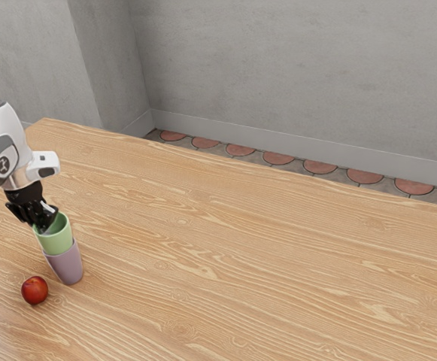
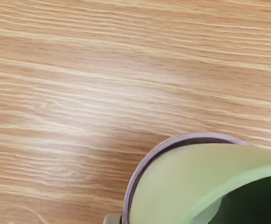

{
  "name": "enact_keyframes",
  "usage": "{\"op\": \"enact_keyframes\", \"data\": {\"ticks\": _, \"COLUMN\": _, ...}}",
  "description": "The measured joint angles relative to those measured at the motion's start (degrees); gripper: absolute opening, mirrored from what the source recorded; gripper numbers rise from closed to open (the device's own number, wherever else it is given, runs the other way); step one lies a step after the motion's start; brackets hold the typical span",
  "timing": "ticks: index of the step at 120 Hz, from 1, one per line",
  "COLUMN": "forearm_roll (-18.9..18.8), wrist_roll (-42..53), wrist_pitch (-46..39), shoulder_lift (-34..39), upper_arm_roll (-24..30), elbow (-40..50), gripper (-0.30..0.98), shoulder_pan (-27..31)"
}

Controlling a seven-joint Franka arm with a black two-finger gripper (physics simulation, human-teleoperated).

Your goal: Place the right cup onto the left cup

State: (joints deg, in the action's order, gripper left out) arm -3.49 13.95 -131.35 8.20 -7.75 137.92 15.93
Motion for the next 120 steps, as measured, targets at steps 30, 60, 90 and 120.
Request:
{"op": "enact_keyframes", "data": {"ticks": 30, "forearm_roll": 0.2, "wrist_roll": 0.4, "wrist_pitch": -0.3, "shoulder_lift": 1.1, "upper_arm_roll": 0.0, "elbow": 0.1, "gripper": 0.49, "shoulder_pan": 0.1}}
{"op": "enact_keyframes", "data": {"ticks": 60, "forearm_roll": 0.2, "wrist_roll": 0.8, "wrist_pitch": 4.1, "shoulder_lift": 8.3, "upper_arm_roll": 0.0, "elbow": 0.0, "gripper": 0.62, "shoulder_pan": 0.0}}
{"op": "enact_keyframes", "data": {"ticks": 90, "forearm_roll": 0.3, "wrist_roll": 1.0, "wrist_pitch": 12.2, "shoulder_lift": 8.0, "upper_arm_roll": 2.2, "elbow": -7.4, "gripper": 0.67, "shoulder_pan": -0.9}}
{"op": "enact_keyframes", "data": {"ticks": 120, "forearm_roll": 0.5, "wrist_roll": 1.2, "wrist_pitch": 17.2, "shoulder_lift": 0.3, "upper_arm_roll": 7.2, "elbow": -16.4, "gripper": 0.68, "shoulder_pan": -2.1}}
